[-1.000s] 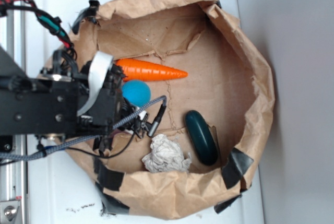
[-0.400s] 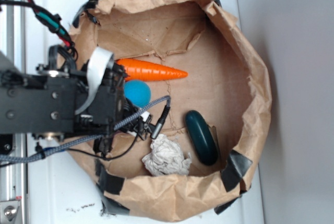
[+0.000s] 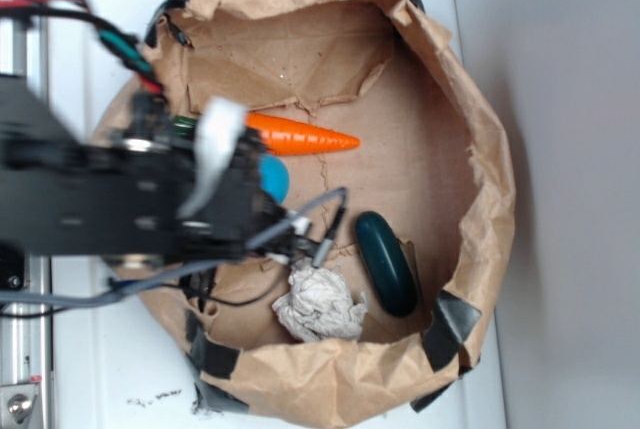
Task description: Grab the blue ball.
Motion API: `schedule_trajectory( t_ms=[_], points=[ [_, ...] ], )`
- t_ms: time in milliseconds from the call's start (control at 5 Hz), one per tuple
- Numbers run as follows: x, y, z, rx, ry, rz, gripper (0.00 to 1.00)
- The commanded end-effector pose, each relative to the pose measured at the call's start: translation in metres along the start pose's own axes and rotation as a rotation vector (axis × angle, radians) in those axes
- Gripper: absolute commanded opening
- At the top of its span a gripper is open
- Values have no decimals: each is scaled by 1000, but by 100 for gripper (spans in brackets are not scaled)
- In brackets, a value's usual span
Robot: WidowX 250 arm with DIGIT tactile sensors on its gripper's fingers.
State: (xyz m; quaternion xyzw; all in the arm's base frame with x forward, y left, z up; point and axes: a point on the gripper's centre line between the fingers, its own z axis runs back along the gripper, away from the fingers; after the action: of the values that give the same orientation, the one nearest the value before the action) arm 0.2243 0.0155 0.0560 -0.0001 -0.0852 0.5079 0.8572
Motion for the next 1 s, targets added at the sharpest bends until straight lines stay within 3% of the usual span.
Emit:
schedule_trajectory(
  t_ms=[0, 800],
  points=[
    [22, -7, 2, -107, -52, 56, 100],
    [8, 22, -6, -90, -115, 16, 100]
  ],
)
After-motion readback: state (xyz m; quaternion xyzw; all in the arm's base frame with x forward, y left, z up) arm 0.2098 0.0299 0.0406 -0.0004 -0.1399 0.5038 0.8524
